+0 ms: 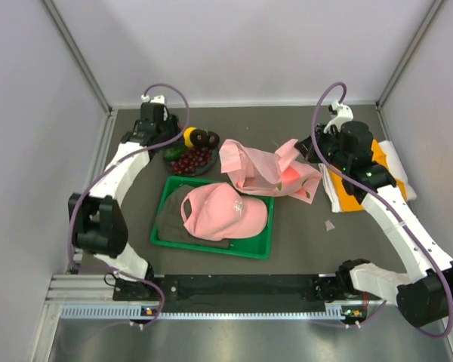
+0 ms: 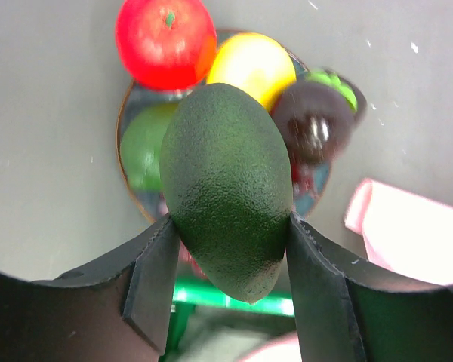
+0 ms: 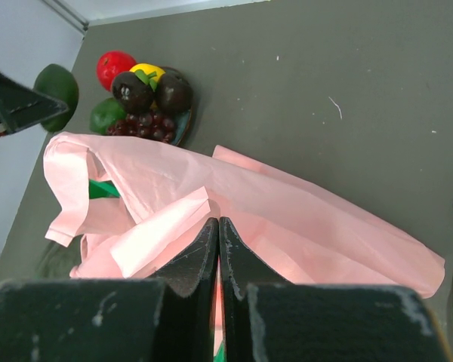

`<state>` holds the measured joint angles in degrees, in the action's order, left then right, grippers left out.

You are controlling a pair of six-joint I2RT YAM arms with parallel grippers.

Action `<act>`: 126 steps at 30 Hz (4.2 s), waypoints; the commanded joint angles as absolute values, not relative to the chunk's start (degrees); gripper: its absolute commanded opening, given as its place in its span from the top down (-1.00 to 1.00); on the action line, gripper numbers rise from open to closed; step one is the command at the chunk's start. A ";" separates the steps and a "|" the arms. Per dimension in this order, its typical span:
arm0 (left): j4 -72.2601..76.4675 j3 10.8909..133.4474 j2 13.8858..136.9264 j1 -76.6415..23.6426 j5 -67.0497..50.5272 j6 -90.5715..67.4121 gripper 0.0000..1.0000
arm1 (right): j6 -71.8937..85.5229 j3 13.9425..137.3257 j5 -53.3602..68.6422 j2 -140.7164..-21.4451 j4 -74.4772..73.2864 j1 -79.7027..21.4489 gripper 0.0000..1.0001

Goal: Place the fruits into the plastic bag
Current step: Pick up the fake fruit from the plate, then place the fake fruit in the plastic bag, then pick up the fake fruit from the plate.

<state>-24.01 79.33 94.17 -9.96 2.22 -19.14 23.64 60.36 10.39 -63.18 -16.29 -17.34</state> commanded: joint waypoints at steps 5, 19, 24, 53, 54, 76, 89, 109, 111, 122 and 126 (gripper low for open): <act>-19.51 70.06 72.35 -11.95 -17.53 -17.49 0.43 | 23.03 60.91 10.02 -61.52 -15.91 -16.88 1.00; -19.87 60.73 60.37 -29.49 -39.31 -23.90 0.40 | 22.59 61.70 8.70 -60.56 -17.58 -16.96 1.00; -14.50 61.17 65.99 -36.21 -35.17 -27.42 0.42 | 22.94 61.44 8.88 -60.47 -17.75 -17.05 1.00; -17.41 82.62 101.42 -37.70 -20.83 -26.45 0.44 | 23.20 61.17 10.55 -59.41 -18.02 -16.96 1.00; -16.71 82.70 101.51 -38.23 -20.92 -26.72 0.42 | 23.29 61.00 10.72 -59.41 -17.93 -17.05 1.00; -9.05 82.00 104.59 -39.55 -17.06 -29.62 -0.76 | 23.73 60.73 11.07 -59.06 -17.93 -16.96 1.00; -10.11 79.02 99.06 -39.55 -19.77 -25.85 -0.84 | 23.82 60.65 10.46 -58.89 -18.02 -17.05 1.00; -16.52 66.53 71.10 -30.07 -10.37 -16.52 -0.92 | 23.64 60.29 10.55 -58.27 -18.28 -17.05 1.00; -17.31 67.23 71.54 -25.96 -10.37 -17.05 -0.93 | 23.55 60.21 10.90 -58.18 -18.46 -16.96 1.00; -26.45 82.60 86.91 -19.60 3.77 -9.86 -0.91 | 22.59 59.68 12.30 -57.92 -17.84 -17.05 1.00; -29.08 88.40 95.42 -18.02 6.59 -7.30 -0.88 | 22.59 59.94 13.27 -58.45 -17.84 -17.05 1.00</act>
